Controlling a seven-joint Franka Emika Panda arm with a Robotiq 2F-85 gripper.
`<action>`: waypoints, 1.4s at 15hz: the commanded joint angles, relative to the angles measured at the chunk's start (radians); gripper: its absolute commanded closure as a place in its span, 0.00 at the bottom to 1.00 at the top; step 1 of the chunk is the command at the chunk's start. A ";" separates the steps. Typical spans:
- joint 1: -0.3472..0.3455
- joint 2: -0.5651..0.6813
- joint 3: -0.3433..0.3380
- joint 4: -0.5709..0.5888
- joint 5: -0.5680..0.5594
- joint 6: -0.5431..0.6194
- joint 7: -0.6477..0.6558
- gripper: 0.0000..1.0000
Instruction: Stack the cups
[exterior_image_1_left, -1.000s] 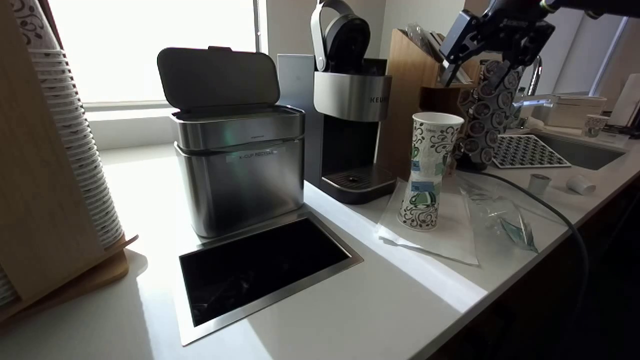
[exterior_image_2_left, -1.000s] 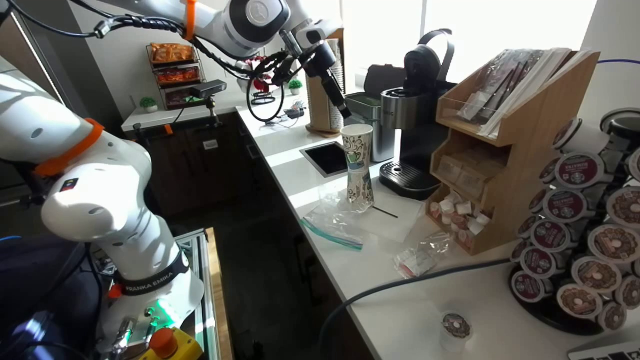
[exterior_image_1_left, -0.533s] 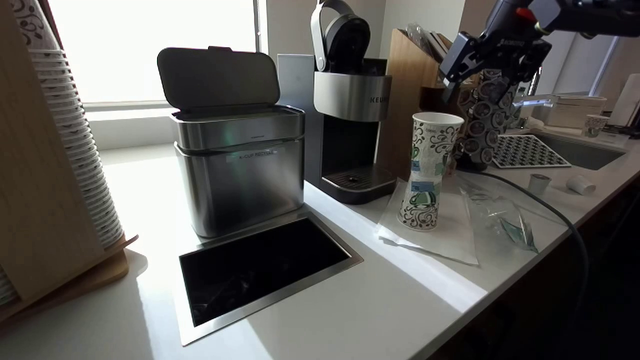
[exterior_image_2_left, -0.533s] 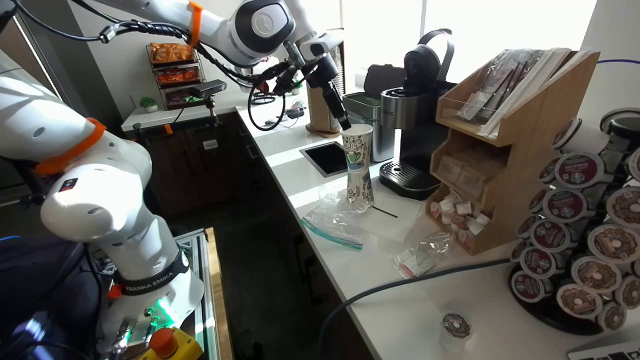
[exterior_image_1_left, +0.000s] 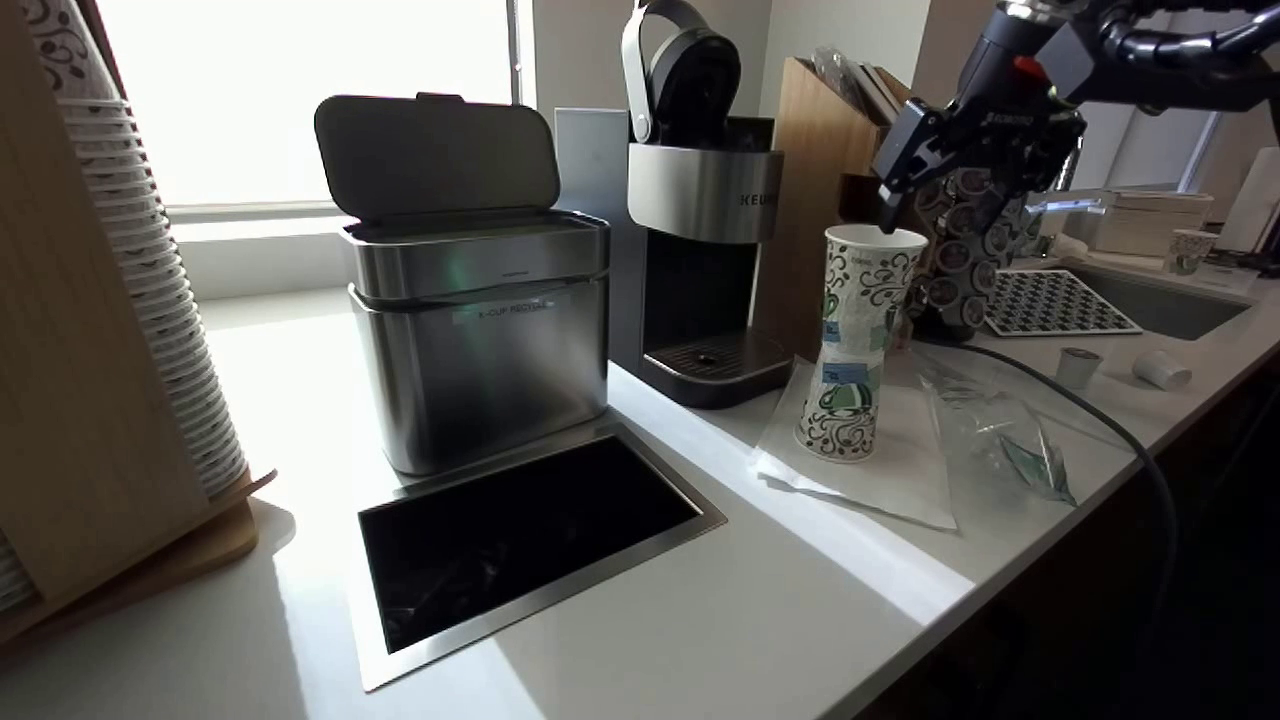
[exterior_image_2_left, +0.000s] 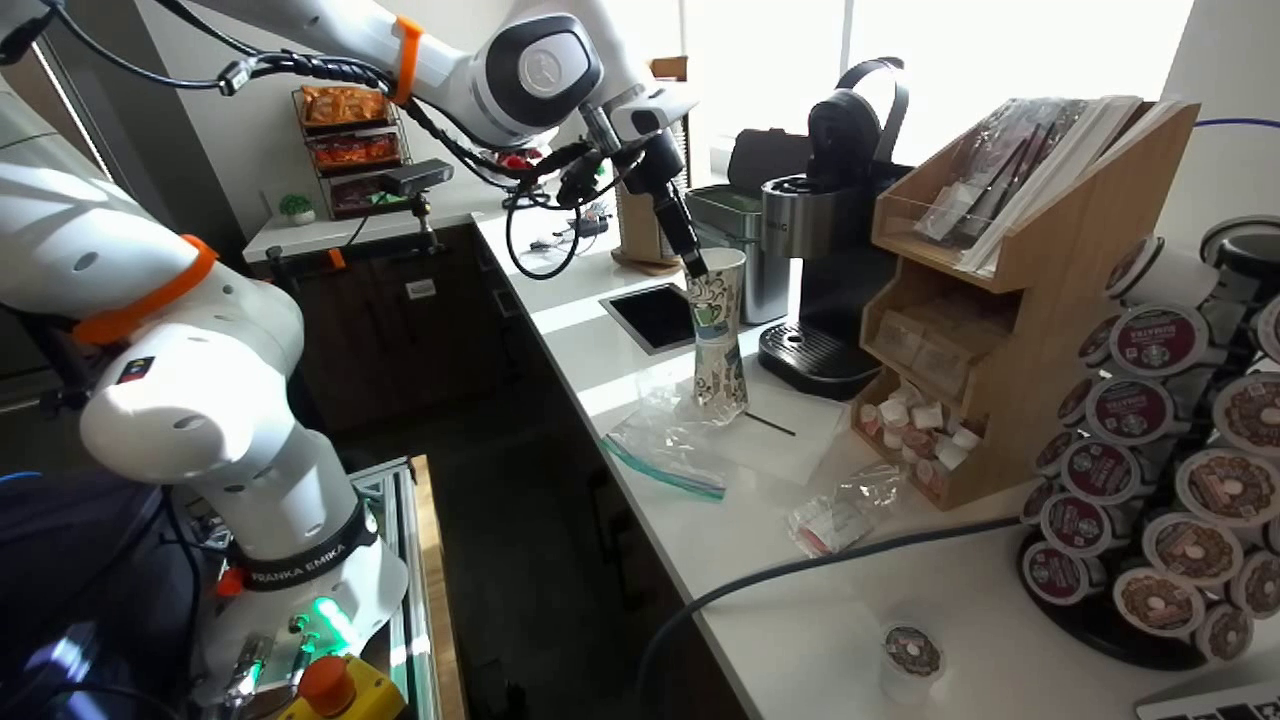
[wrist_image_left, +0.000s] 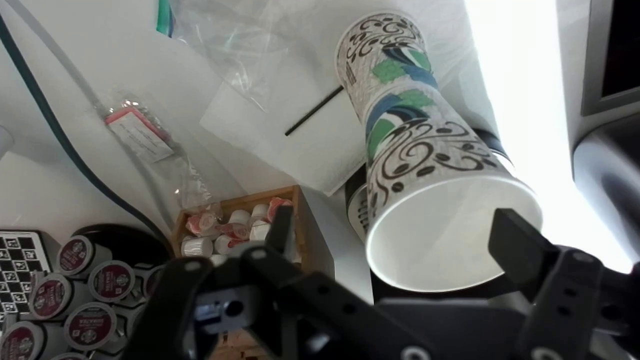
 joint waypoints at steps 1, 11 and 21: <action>-0.010 0.026 0.003 -0.010 -0.024 0.055 0.020 0.00; -0.009 0.023 -0.014 -0.016 -0.013 0.082 0.013 0.87; -0.028 -0.118 -0.053 -0.044 0.044 0.117 0.012 0.99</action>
